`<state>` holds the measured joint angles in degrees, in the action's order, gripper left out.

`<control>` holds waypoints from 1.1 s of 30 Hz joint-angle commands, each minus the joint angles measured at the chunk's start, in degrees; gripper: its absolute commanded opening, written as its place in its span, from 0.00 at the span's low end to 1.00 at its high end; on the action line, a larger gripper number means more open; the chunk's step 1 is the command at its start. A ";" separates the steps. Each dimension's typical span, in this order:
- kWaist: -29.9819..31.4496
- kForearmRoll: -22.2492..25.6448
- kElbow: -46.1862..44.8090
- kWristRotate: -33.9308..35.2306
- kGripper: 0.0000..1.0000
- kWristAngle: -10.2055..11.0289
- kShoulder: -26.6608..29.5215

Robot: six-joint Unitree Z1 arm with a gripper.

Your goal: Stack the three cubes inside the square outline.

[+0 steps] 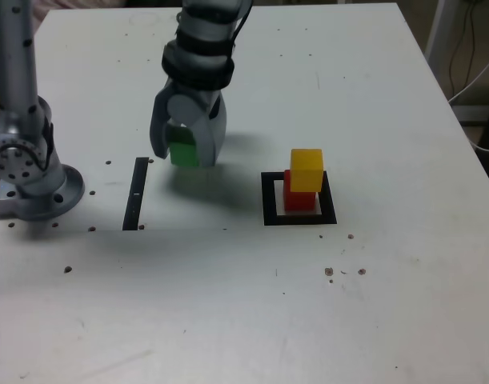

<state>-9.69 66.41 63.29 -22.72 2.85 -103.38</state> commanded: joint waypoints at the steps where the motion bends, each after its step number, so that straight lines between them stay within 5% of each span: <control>1: 1.63 3.24 3.41 1.60 0.29 -0.04 0.57; 17: 7.10 16.91 21.48 7.74 0.29 -0.48 -1.33; 33: 9.72 21.43 34.48 12.51 0.29 -2.02 -7.59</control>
<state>-0.14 87.34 96.80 -10.87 1.04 -110.23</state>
